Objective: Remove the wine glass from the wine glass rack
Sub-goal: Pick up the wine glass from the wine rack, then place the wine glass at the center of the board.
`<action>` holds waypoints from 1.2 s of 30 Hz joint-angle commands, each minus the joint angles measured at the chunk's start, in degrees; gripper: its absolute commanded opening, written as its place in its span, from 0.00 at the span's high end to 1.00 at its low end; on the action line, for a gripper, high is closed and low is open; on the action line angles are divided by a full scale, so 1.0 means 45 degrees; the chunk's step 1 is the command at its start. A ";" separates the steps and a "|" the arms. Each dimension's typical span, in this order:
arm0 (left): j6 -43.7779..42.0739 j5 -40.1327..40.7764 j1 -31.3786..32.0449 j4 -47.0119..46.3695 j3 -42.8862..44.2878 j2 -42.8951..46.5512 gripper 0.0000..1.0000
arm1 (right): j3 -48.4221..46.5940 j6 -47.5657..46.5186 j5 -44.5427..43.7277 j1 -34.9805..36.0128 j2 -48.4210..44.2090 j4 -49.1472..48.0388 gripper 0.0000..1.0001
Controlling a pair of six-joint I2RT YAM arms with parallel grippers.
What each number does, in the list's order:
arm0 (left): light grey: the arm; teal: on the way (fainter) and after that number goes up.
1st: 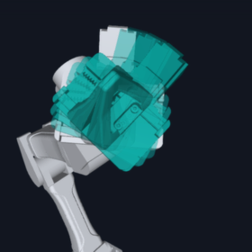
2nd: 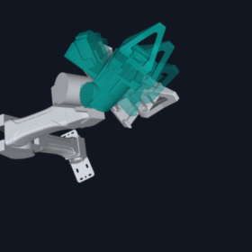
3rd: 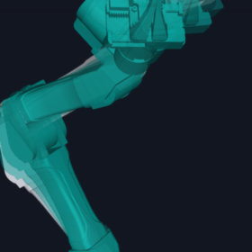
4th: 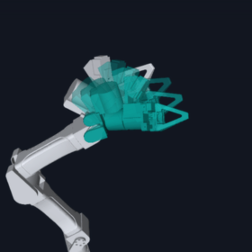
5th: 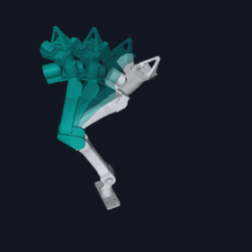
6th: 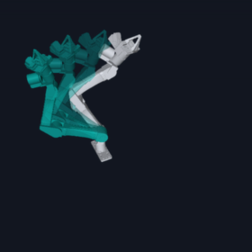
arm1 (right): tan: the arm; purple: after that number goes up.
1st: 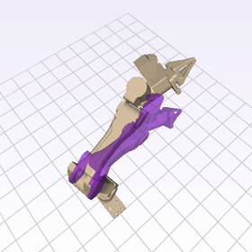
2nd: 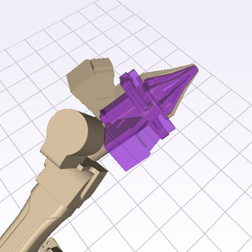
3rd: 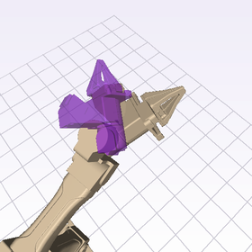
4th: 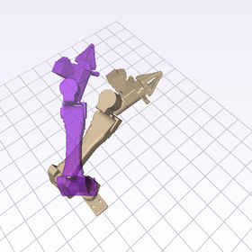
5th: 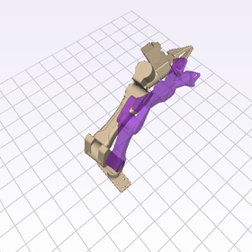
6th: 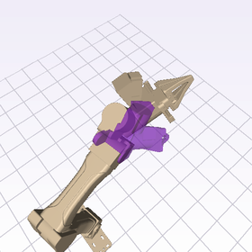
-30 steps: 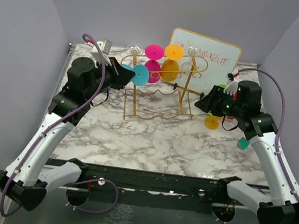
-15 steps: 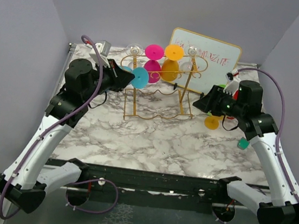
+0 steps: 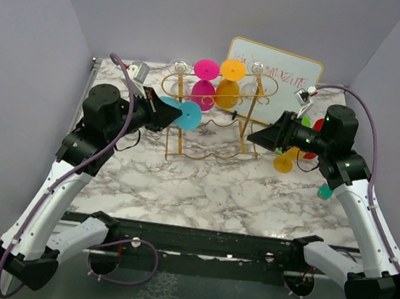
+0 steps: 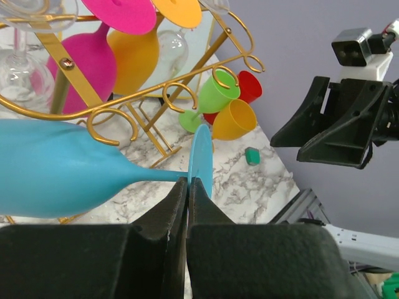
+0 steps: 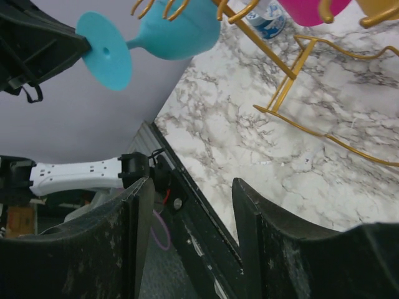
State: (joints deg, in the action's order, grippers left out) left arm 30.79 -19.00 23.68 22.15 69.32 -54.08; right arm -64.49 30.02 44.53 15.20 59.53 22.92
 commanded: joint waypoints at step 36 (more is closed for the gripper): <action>0.2203 -0.4044 0.2372 -0.4442 -0.1791 -0.1301 1.00 | 0.1308 0.3482 0.3820 0.2257 0.0773 -0.6295 0.77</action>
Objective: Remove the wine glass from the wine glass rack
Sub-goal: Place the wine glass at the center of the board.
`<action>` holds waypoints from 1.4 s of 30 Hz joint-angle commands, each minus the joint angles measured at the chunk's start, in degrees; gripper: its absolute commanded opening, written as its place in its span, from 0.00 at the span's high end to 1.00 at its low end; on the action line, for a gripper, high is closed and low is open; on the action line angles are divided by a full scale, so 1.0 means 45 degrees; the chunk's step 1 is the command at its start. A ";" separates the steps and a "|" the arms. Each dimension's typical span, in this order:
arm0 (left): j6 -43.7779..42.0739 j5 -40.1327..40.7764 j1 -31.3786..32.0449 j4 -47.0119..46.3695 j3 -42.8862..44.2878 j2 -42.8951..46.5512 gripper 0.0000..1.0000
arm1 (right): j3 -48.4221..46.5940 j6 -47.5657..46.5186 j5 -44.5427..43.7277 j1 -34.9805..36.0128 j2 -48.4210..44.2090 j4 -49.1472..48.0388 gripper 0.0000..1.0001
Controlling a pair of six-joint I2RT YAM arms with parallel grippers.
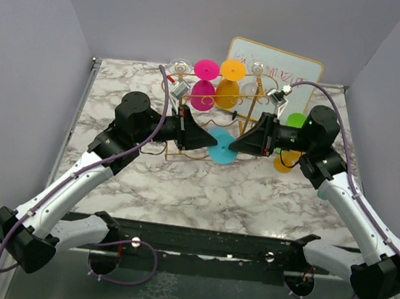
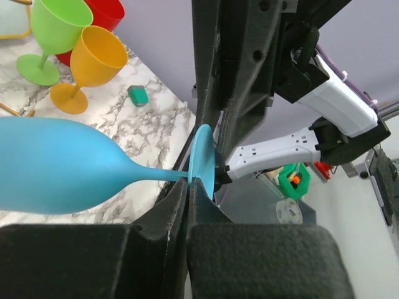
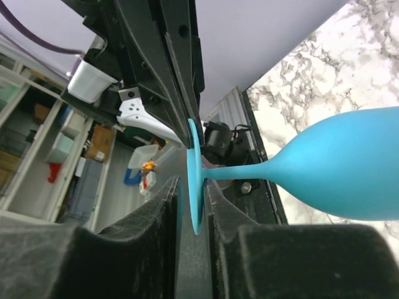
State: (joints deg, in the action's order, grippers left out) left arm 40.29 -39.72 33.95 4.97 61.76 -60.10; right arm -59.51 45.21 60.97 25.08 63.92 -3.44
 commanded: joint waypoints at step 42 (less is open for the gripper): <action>-0.1881 -0.3181 0.0281 -0.0242 -0.0324 0.0332 1.00 | -0.0992 -0.3204 -0.3259 -0.0048 -0.1308 0.5054 0.39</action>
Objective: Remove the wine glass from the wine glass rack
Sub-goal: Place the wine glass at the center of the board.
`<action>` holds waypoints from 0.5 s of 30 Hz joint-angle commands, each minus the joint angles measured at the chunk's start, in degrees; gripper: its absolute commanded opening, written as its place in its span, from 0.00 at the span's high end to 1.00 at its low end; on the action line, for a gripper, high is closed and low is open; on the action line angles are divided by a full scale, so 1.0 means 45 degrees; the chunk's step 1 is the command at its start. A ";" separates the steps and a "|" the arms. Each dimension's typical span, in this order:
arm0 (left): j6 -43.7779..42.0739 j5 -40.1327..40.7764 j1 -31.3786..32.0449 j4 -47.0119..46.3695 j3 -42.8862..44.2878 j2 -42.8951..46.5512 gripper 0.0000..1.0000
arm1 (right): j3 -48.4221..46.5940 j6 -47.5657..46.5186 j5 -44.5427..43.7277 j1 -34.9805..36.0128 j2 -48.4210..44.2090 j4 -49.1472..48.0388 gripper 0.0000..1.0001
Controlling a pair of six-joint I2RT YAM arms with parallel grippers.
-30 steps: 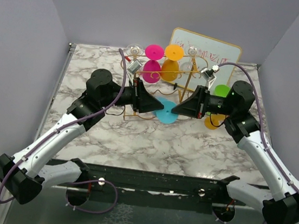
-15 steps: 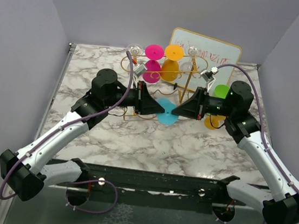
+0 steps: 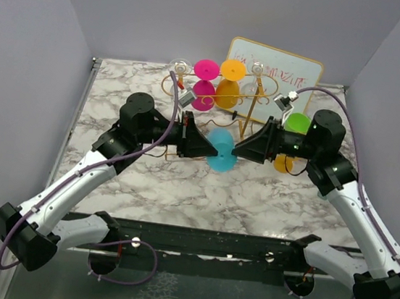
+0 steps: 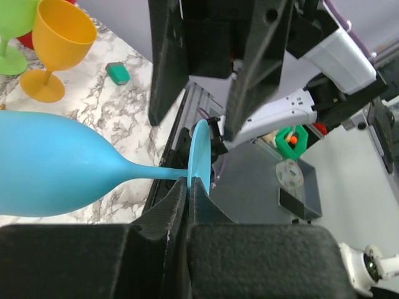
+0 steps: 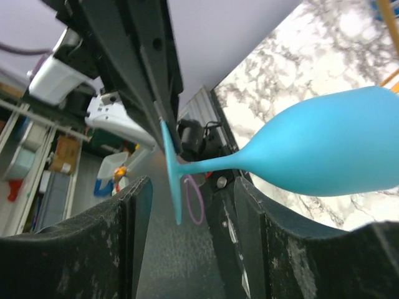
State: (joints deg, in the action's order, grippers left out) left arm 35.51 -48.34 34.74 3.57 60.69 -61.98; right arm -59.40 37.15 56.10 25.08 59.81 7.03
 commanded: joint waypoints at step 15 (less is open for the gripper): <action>-0.4636 -0.3306 0.1886 -0.0325 -0.0368 0.1402 1.00 | -0.0132 0.0246 -0.0566 -0.1674 -0.0130 0.0850 0.39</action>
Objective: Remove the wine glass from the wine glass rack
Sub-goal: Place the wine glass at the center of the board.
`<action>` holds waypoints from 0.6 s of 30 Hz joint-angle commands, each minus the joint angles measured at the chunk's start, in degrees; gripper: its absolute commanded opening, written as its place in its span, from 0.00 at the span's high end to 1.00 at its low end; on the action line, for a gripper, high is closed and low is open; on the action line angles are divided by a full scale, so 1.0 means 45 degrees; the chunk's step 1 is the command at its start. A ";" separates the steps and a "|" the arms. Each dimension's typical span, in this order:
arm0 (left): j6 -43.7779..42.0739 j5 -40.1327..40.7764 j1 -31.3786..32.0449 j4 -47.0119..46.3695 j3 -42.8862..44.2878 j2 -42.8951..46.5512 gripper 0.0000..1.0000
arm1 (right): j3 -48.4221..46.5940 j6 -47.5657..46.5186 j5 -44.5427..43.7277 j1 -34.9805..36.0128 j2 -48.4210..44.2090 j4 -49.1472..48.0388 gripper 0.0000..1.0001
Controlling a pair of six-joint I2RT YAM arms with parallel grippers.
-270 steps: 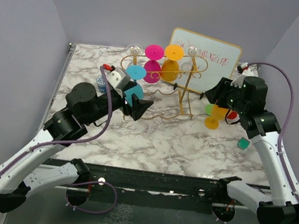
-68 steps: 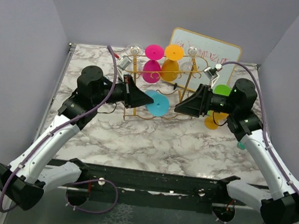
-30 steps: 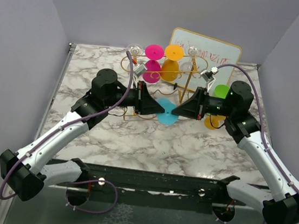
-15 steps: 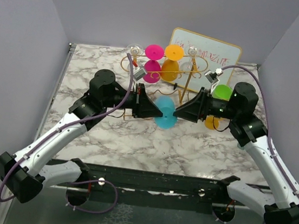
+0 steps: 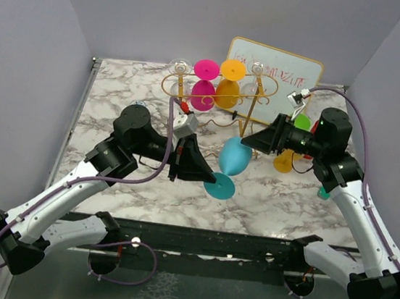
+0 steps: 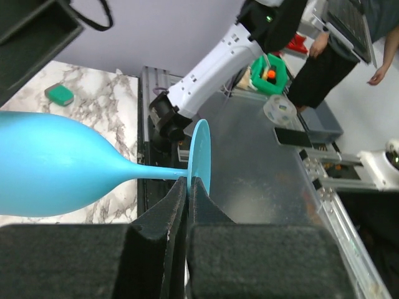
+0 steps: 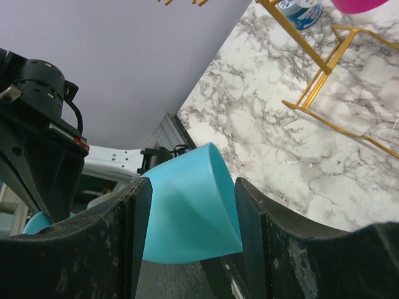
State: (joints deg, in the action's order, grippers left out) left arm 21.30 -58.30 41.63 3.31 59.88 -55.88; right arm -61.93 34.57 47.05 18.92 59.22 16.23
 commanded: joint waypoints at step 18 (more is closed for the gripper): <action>-0.2717 -0.2186 0.0706 -0.1227 -0.0319 0.0284 1.00 | 0.2392 0.5137 0.7474 -0.2055 -0.0206 -0.7613 0.39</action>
State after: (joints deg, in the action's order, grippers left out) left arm 10.66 -64.10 43.83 2.63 57.80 -54.65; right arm -54.37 47.22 72.84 9.74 58.92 -3.33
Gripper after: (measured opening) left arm 0.010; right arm 0.613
